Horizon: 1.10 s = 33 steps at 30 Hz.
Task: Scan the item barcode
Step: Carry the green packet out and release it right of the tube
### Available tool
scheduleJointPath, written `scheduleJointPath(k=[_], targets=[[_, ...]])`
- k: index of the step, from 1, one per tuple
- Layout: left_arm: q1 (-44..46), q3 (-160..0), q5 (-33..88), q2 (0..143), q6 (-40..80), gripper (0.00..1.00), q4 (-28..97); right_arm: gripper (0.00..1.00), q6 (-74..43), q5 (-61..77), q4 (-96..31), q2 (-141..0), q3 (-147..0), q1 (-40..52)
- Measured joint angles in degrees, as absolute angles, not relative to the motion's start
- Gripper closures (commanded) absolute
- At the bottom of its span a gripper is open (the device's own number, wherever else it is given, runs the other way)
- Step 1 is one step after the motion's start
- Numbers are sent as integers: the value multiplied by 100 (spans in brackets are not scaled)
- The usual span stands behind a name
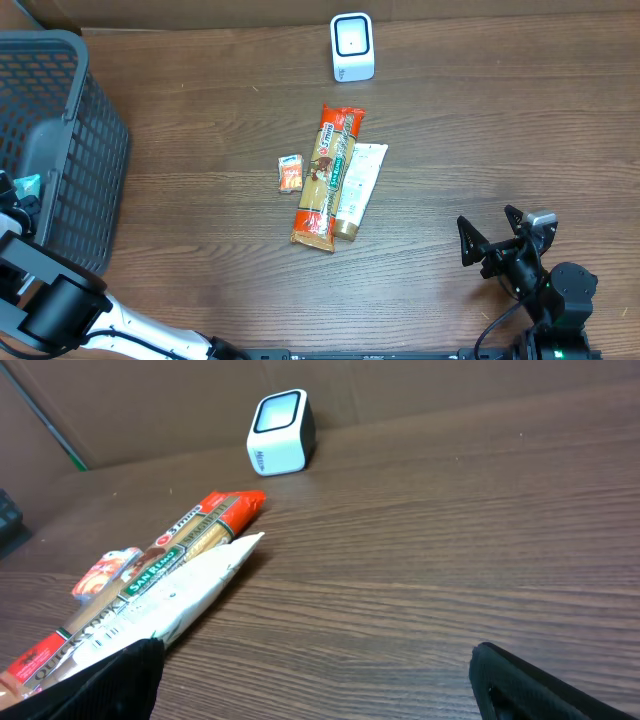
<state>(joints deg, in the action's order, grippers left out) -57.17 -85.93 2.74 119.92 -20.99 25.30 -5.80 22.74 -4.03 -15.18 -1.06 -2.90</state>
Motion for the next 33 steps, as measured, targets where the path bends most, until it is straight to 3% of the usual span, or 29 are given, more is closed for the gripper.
scheduleJointPath(k=[10, 18, 24, 33], targets=[[-5356, -9351, 2010, 11566, -19, 96, 3999, 0, -582, 2272, -314, -1518, -106, -290], [-4703, -10112, 3223, 9555, 943, 96, 4613, 0, -580, 2274, -178, -1518, -106, -292], [-2934, -10217, 3006, 8689, 993, 96, 5527, 0, -580, 2272, -167, -1518, -106, -292], [639, -9824, 2058, 9633, 1168, 96, 5754, 0, -718, 2274, -163, -1518, -106, -290]])
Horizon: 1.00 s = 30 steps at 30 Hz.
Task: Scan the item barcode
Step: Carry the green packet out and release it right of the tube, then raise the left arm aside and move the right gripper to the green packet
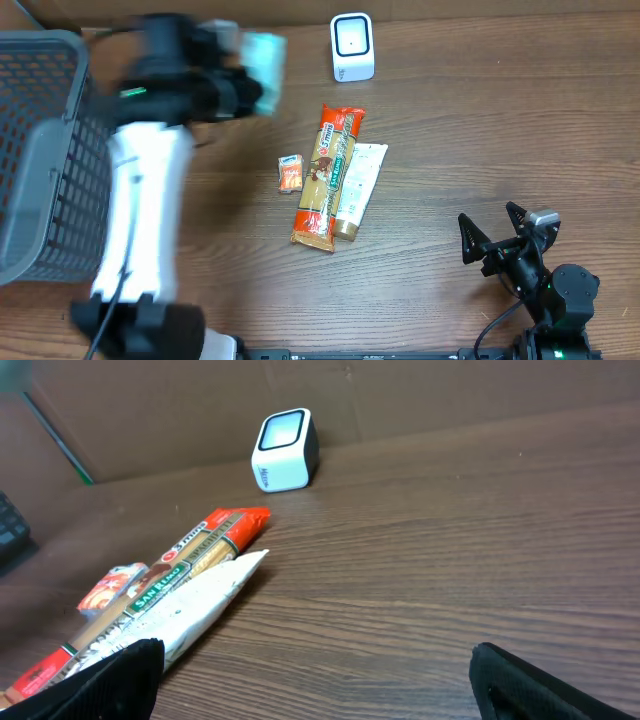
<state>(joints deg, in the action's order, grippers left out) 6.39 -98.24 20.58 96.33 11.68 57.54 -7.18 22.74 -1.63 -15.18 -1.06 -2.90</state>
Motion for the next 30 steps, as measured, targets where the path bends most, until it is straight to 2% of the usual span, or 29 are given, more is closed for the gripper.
scheduleJointPath(k=[7, 14, 15, 16, 18, 19, 20, 27, 30], targets=[[2720, -9771, 1739, 11118, 1457, 96, 5225, 0, -834, 2274, -169, -1518, -106, -292], [3607, -9738, 1706, 12304, 1988, 96, 5078, 0, -878, 2276, -165, -1518, -106, -292], [3667, -9734, 1704, 12401, 2091, 91, 5081, 0, -880, 2272, -167, -1518, -106, -292], [3723, -9732, 1691, 12490, 2185, 77, 5078, 0, -880, 2272, -165, -1518, -106, -290], [3791, -9732, 1697, 12584, 2362, 31, 5074, 0, -882, 2274, -165, -1518, -106, -292], [3817, -9732, 1712, 12604, 2451, 17, 5072, 0, -882, 2298, -167, -1518, -106, -292], [3828, -9732, 1732, 12606, 2528, 10, 5061, 0, -886, 2338, -156, -1518, -106, -292], [3734, -9841, 2095, 12606, 2683, 10, 5070, 0, -1205, 2921, 593, -1522, -106, -290], [3557, -10134, 2287, 12580, 2541, 1, 5107, 0, -1531, 3201, 248, -1522, -143, -292]])
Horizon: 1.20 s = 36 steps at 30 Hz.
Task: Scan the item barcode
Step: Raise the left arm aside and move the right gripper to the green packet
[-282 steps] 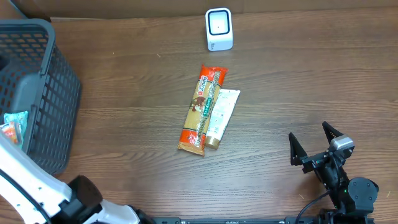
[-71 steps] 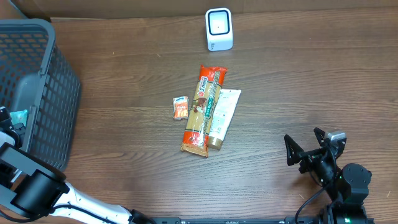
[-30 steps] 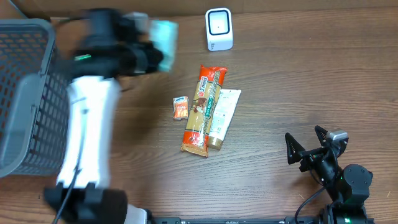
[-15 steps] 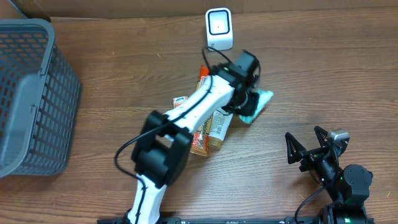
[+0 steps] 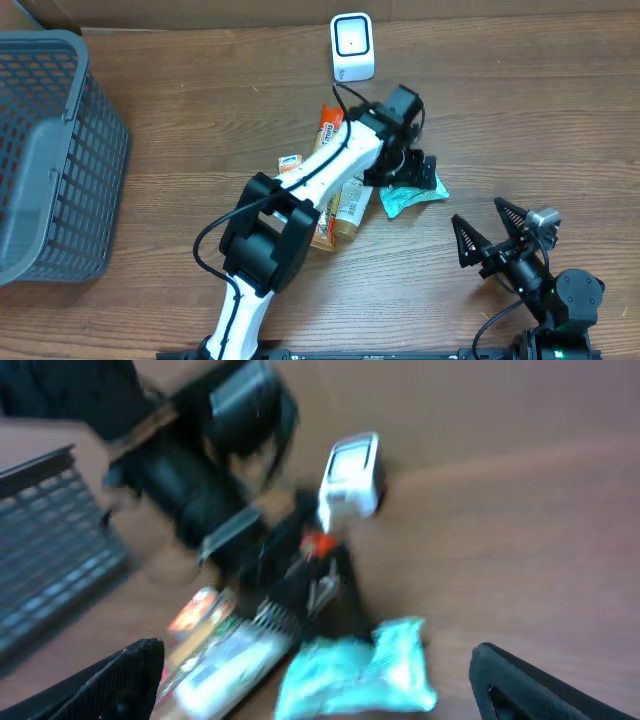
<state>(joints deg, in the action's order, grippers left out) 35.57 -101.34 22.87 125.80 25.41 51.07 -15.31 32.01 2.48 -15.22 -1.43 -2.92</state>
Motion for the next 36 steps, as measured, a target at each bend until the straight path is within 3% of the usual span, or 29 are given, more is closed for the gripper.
scheduleJointPath(k=[10, 18, 22, 24, 28, 36], targets=[[2401, -11673, 2467, 11153, 1772, 0, 5400, 0, -1758, 3548, -1680, -2429, -1914, -292], [1330, -11933, 2062, 10156, 1306, 0, 6381, 0, -1772, 3660, -4617, -5524, -4764, -290], [982, -11913, 1490, 10241, 1199, 0, 7131, 0, -1796, 3839, -4847, -6893, -5478, -290], [849, -11887, 1181, 10267, 1175, 0, 7411, 19, -1822, 4106, -4641, -7500, -5583, -290], [666, -11880, 539, 10278, 1157, 0, 7677, 38, -1907, 4412, -4676, -8473, -5588, -274], [652, -11880, -19, 10280, 1151, 0, 7826, 40, -2405, 3778, -4587, -9371, -5586, 449]])
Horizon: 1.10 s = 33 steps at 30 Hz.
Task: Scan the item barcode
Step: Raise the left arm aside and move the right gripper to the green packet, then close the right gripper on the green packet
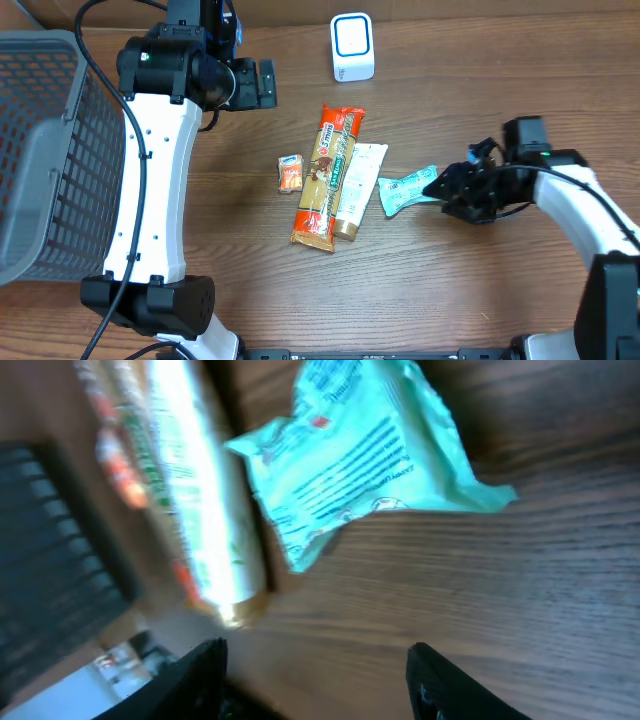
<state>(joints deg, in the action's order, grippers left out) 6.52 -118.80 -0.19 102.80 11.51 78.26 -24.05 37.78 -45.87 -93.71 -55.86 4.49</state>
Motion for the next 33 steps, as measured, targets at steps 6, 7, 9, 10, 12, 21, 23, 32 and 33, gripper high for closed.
scheduleJointPath(k=[6, 7, 9, 10, 12, 21, 23, 32, 33], targets=[[652, -11651, -209, 10289, 1162, 0, 7669, 39, -3004, 2871, -4003, -9662, -5581, 917], [652, -11581, -226, 10300, 1162, 0, 7651, 40, -3046, 2805, -3938, -9723, -5581, 939], [652, -11483, -242, 10322, 1162, 0, 7647, 40, -3140, 2652, -3780, -9915, -5581, 947], [652, -11450, -244, 10333, 1162, 0, 7647, 40, -3168, 2576, -3732, -9996, -5581, 947], [652, -11439, -244, 10342, 1162, 0, 7623, 39, -3190, 2397, -3601, -10121, -5581, 947], [652, -11439, -246, 10342, 1162, 0, 7603, 23, -2202, 2027, -2012, -10189, -5581, 860], [652, -11439, -246, 10342, 1162, 0, 7603, 23, -1903, 2014, -1551, -10189, -5581, 762], [652, -11439, -246, 10342, 1162, 0, 7601, 24, -1804, 2928, -2261, -10189, -5861, 314], [652, -11439, -246, 10342, 1162, 0, 7596, 26, -1938, 3109, -2434, -10189, -5909, 259]])
